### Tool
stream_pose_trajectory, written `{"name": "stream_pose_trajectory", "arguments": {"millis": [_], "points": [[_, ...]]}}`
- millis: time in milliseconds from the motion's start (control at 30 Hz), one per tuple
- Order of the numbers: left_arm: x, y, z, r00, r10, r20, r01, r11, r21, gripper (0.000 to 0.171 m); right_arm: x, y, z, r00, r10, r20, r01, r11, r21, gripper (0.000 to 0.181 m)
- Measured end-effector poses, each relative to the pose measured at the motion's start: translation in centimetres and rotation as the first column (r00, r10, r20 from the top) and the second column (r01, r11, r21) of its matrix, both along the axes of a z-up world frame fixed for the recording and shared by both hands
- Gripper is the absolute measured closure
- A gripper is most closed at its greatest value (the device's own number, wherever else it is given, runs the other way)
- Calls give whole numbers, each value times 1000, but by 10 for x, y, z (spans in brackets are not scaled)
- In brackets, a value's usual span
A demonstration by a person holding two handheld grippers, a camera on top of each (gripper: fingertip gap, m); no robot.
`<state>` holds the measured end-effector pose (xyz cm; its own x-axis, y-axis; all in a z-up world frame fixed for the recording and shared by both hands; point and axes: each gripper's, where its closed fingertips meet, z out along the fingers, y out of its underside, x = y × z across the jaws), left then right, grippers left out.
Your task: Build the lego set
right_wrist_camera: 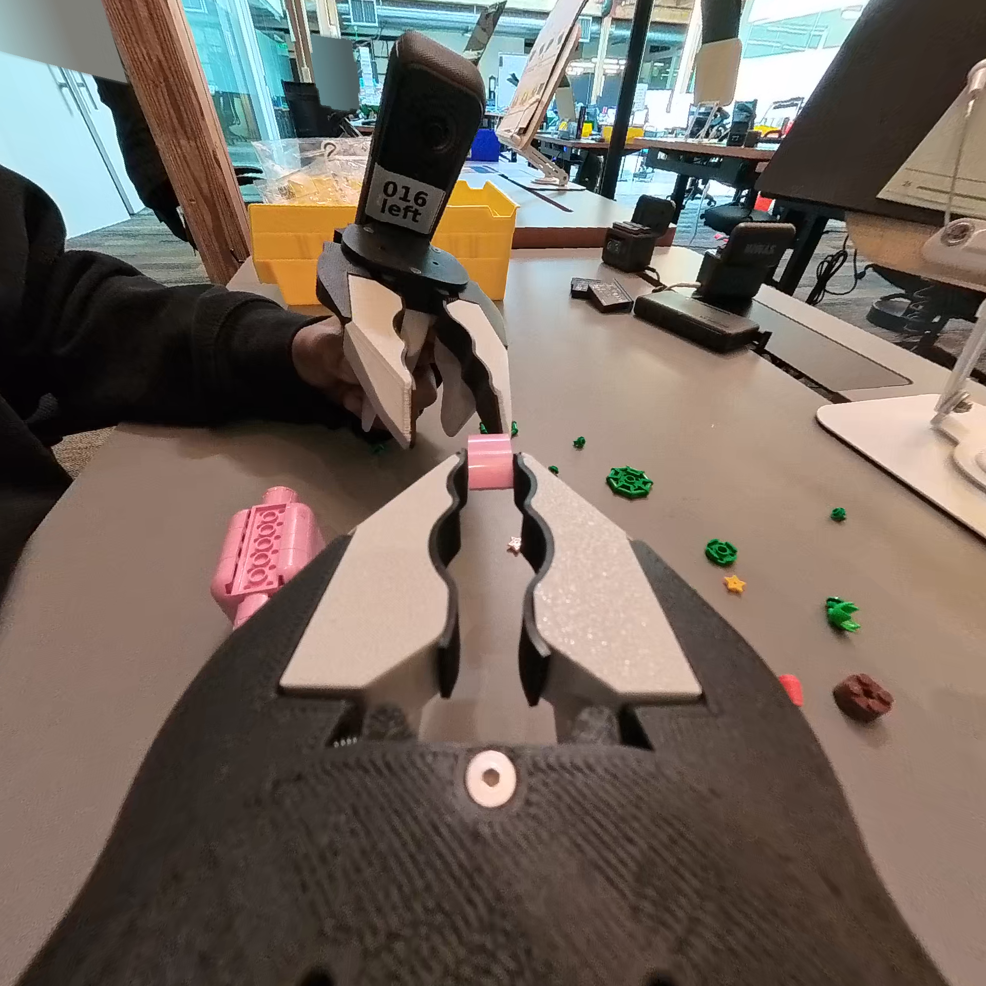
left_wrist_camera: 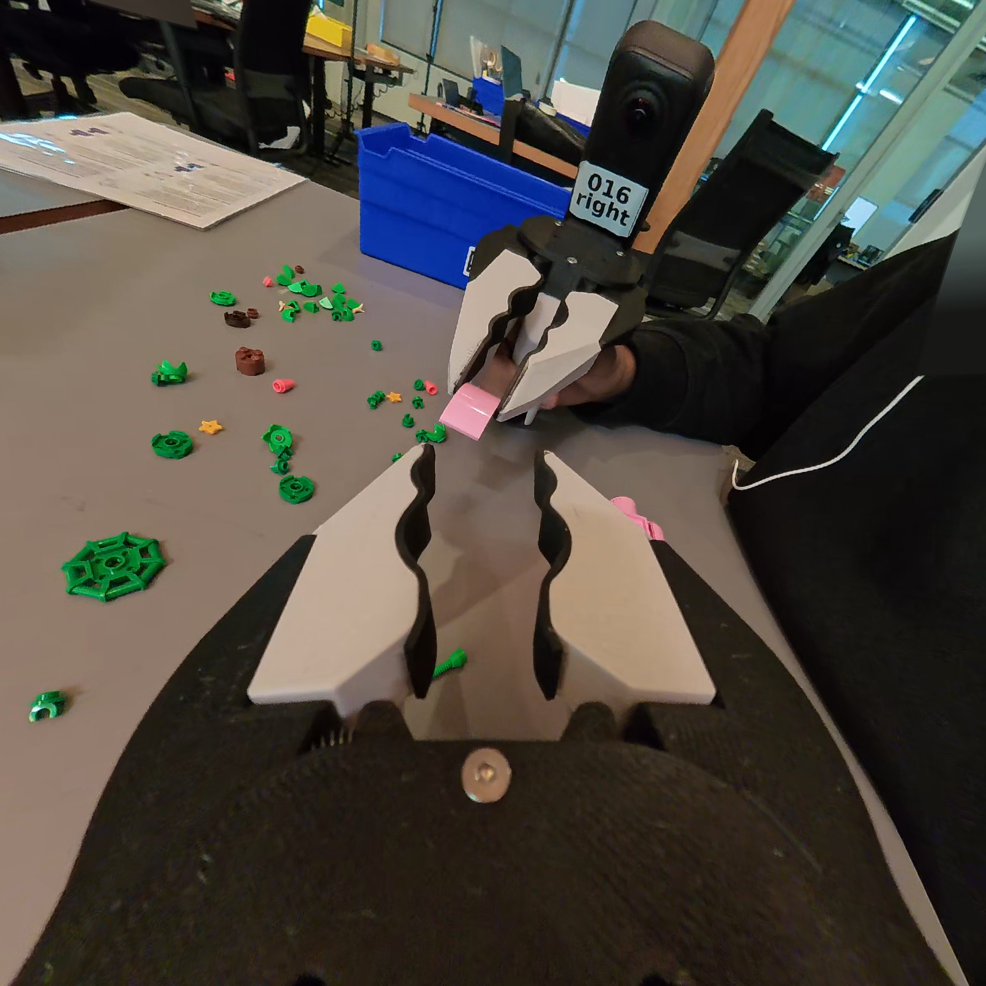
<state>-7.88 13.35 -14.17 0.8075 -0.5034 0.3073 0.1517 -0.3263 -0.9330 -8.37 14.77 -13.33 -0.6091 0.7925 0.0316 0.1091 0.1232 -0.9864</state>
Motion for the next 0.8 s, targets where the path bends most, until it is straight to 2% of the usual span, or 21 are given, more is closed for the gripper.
{"name": "stream_pose_trajectory", "arguments": {"millis": [467, 567, 633, 700, 800], "points": [[4, -3, 3, 1000, -22, -12, 22, 1000, 20, 137, 1, 4, 4, 1000, -12, 1, 12, 1000, 26, 167], [17, -20, 21, 990, -139, -34, 141, 984, 107, 135, 11, -3, 26, 999, 13, -34, -12, 999, 38, 166], [20, -31, 35, 985, -168, -44, 173, 973, 151, 131, 24, -14, 35, 998, 56, -14, -56, 997, 50, 166], [27, -42, 41, 981, -188, -53, 195, 967, 167, 126, 36, -24, 31, 996, 89, 24, -91, 993, 77, 166], [43, -51, 27, 978, -187, -98, 197, 974, 115, 126, 49, -39, 11, 987, 110, 113, -120, 989, 86, 166]]}}
